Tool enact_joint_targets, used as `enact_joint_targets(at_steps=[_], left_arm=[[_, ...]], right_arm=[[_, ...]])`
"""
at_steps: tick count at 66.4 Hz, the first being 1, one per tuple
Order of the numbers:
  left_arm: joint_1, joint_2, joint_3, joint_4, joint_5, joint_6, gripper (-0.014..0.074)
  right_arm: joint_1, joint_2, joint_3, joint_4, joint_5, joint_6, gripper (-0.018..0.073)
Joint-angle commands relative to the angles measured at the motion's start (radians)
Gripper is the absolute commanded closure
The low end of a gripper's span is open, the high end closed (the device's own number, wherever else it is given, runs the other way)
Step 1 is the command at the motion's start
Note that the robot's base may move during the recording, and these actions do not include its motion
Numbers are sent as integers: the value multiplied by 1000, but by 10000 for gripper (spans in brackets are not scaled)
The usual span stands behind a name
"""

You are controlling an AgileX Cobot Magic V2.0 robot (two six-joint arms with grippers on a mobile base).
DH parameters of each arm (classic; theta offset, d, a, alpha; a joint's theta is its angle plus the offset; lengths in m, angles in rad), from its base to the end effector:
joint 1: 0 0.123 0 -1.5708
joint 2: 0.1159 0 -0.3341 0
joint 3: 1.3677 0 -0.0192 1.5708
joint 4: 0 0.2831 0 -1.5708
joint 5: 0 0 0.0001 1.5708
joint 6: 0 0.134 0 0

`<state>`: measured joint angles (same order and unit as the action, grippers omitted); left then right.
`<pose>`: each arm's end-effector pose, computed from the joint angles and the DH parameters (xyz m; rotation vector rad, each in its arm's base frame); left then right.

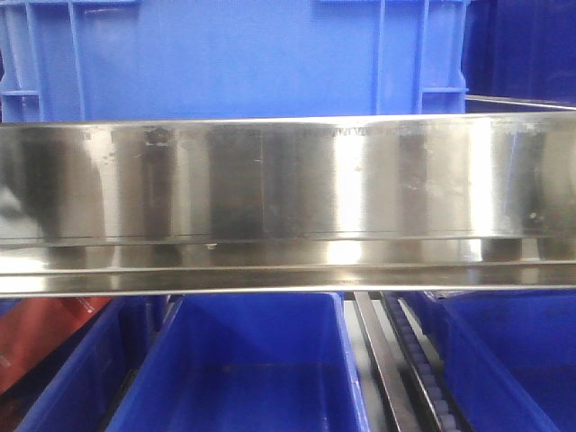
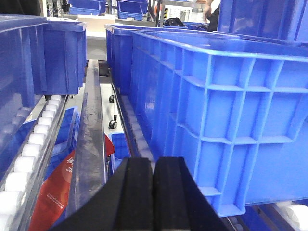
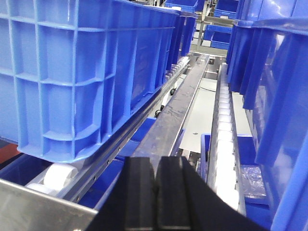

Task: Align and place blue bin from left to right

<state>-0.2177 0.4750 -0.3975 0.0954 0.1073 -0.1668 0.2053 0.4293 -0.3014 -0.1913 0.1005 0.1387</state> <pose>0.1358 -0.0286 0.3180 0.1140 1.6683 -0.2105 0.1284 0.0241 0.2852 -0.2052 1.6988 0.0979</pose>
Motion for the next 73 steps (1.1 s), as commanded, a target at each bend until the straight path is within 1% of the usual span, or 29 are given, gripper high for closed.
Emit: enact_joint_targets(at_steps=[1, 23, 26, 30, 31, 39, 43, 51, 60, 64, 67, 73], left_arm=[[3, -8, 0, -2, -24, -3, 707], [3, -8, 4, -2, -27, -3, 707], [7, -20, 4, -15, -13, -3, 707], [35, -51, 13, -37, -8, 19, 707], [47, -65, 20, -49, -8, 47, 707], [121, -171, 80, -124, -10, 184, 707], [161, -235, 125, -146, -18, 221, 707], [218, -357, 246, -154, -28, 221, 707], [235, -470, 385, -154, -32, 221, 707], [235, -475, 398, -154, -55, 221, 707], [235, -475, 398, -152, 4, 221, 707], [235, -475, 398, -147, 18, 221, 707]], right_arm=[[-2, -7, 0, -9, -28, -11, 629], [-2, -7, 0, -9, -28, -11, 629], [-2, -7, 0, -9, -28, -11, 629], [-2, -7, 0, -9, -28, -11, 629], [-2, -7, 0, -9, -28, -11, 629], [-2, -7, 0, -9, -28, -11, 629], [-2, -7, 0, -9, -28, -11, 629], [-2, -7, 0, -9, -28, -11, 629], [-2, -7, 0, -9, -28, -11, 629], [-2, -7, 0, -9, -28, -11, 629], [-2, -7, 0, -9, -28, -11, 629], [-2, -11, 0, -9, -30, -11, 629]])
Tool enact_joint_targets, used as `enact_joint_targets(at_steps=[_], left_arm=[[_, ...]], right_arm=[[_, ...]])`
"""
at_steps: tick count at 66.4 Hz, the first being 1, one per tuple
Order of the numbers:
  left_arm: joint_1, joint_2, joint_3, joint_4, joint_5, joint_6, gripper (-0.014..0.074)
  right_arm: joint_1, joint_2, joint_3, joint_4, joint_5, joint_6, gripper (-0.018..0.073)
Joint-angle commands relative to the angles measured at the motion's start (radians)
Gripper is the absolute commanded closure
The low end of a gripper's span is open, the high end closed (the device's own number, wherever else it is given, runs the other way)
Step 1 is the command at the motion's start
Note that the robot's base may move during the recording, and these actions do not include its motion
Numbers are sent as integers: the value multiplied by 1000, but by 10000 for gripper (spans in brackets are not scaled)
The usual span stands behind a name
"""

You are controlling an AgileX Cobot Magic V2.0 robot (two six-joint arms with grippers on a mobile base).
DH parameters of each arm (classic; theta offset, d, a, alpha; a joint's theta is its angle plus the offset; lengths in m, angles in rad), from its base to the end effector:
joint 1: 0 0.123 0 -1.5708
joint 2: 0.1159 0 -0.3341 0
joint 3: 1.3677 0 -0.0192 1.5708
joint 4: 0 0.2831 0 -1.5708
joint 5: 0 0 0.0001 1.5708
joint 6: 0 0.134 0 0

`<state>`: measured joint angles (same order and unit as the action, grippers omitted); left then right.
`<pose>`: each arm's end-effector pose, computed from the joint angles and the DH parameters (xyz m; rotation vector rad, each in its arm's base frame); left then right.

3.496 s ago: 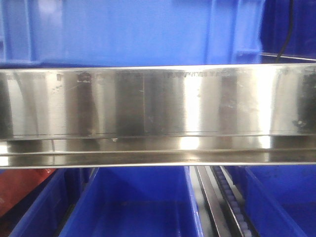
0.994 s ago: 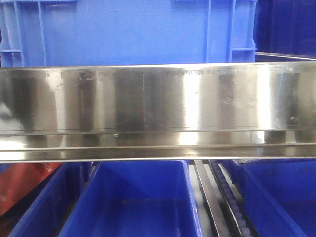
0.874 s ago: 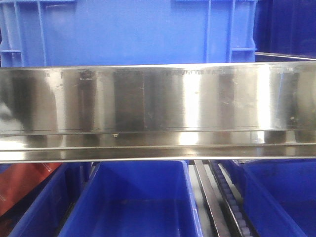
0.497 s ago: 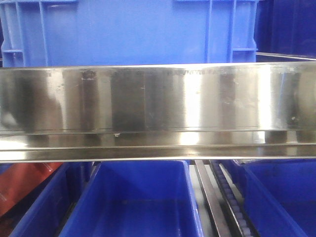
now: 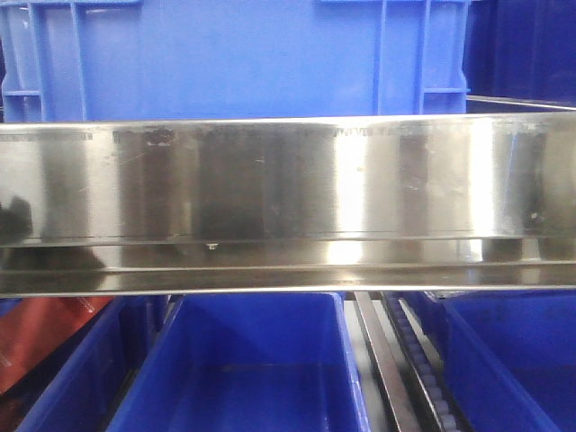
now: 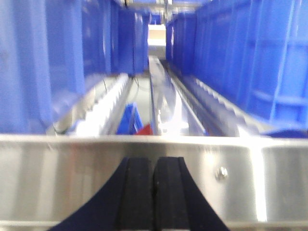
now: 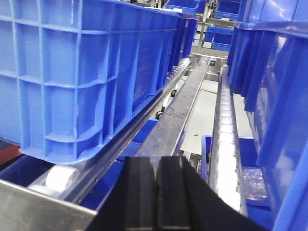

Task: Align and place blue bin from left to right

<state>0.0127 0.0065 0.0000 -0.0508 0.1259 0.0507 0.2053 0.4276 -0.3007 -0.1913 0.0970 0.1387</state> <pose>0.0829 0.0002 0.1996 -0.0051 1.6158 0.0049 0.1282 0.0242 0.2856 -0.2051 1.6943 0.0987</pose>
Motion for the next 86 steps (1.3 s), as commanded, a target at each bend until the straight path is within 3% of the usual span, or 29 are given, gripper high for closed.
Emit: enact_joint_targets(at_steps=[1, 22, 65, 70, 78, 86], left_arm=[[5, -7, 0, 1, 0, 4, 707], [5, -7, 0, 1, -62, 4, 707], [5, -7, 0, 1, -62, 4, 707], [5, -7, 0, 1, -62, 4, 707], [5, -7, 0, 1, -62, 4, 707], [5, -7, 0, 1, -62, 4, 707]], right_arm=[[-2, -9, -1, -9, -26, -11, 629], [-2, -9, -1, -9, -26, -11, 629], [-5, -11, 1, 8, -24, -9, 629], [-32, -24, 1, 36, 0, -11, 629], [-142, -92, 31, 92, 14, -12, 629], [-244, -198, 109, 177, 7, -81, 629]])
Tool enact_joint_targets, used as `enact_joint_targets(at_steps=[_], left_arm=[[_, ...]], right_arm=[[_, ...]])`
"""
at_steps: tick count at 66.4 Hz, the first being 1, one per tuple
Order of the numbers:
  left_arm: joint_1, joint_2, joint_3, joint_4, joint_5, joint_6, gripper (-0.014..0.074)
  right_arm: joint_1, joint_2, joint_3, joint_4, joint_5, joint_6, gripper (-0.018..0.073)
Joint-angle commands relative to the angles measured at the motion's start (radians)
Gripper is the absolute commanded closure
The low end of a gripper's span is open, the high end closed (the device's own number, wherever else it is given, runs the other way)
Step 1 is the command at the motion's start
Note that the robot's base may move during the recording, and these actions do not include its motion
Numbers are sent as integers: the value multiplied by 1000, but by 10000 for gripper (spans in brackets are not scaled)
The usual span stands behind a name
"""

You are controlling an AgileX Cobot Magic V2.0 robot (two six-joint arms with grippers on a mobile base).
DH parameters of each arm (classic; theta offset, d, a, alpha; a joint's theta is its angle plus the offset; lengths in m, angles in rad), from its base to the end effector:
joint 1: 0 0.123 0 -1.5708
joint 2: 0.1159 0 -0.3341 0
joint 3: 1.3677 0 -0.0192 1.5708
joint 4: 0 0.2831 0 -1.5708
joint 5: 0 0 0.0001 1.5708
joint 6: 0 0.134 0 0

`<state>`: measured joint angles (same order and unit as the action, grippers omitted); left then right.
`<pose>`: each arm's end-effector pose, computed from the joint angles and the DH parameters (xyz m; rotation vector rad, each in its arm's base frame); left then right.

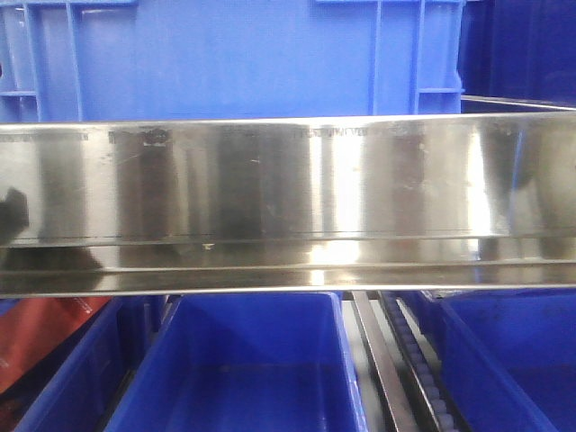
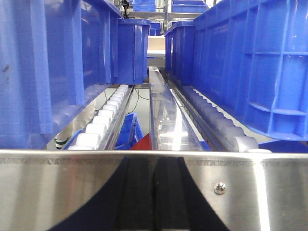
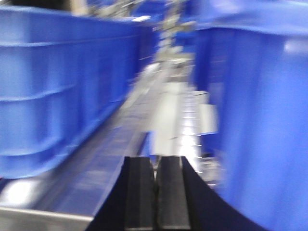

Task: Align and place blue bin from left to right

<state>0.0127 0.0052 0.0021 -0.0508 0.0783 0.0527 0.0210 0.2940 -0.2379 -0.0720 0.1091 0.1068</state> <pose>0.0830 0.0005 0.2052 -0.0052 1.5691 0.0085 0.1095 0.0012 0.2736 0.0177 1.6485 0.0364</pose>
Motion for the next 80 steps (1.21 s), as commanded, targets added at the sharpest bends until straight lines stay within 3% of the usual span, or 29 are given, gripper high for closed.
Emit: enact_joint_targets(at_steps=[1, 21, 80], left_arm=[[5, -5, -2, 1, -15, 2, 707], [5, -5, -2, 1, -15, 2, 707], [5, -5, -2, 1, -15, 2, 707]], right_arm=[[-68, -77, 56, 64, -7, -57, 629], [-104, -294, 238, 72, -22, -64, 629], [-106, -294, 238, 72, -37, -64, 629]])
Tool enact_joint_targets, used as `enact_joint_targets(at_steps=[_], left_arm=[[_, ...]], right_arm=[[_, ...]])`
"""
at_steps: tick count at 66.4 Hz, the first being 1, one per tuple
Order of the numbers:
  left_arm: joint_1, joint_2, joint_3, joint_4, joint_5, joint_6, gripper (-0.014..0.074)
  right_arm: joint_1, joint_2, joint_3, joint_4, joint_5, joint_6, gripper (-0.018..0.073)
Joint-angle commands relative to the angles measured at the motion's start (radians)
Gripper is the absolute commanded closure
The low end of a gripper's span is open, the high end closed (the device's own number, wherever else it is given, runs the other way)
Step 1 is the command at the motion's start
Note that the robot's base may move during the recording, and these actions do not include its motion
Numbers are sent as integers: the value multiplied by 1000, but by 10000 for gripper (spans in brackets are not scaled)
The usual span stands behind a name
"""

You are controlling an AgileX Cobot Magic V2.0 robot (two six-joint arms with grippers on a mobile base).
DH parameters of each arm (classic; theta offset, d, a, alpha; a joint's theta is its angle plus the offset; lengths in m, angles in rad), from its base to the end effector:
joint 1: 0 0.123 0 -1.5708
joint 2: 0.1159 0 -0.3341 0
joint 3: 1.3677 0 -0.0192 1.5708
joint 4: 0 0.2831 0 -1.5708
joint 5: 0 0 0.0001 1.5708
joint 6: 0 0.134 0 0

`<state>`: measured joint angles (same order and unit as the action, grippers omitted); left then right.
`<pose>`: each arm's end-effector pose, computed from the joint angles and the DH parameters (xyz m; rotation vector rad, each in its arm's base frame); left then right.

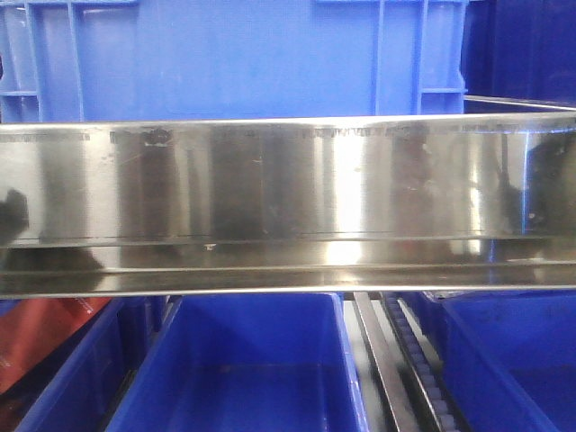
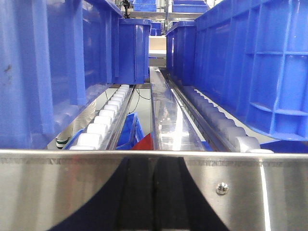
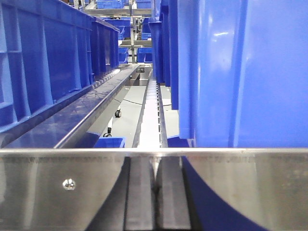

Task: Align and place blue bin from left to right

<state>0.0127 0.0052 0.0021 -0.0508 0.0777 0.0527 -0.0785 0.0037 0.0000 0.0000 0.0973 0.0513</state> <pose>0.0830 0.0005 0.2053 -0.0053 1.5685 0.0085 0.0825 -0.0065 0.2037 0.1028 1.5813 -0.0213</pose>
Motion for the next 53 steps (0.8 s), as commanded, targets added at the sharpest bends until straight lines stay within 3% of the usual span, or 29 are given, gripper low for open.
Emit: enact_joint_targets(at_steps=[1, 53], left_arm=[[5, -5, -2, 1, -14, 2, 707], [5, -5, -2, 1, -14, 2, 707]], right_arm=[[-7, -4, 0, 0, -25, -9, 629], [-7, -4, 0, 0, -25, -9, 629]])
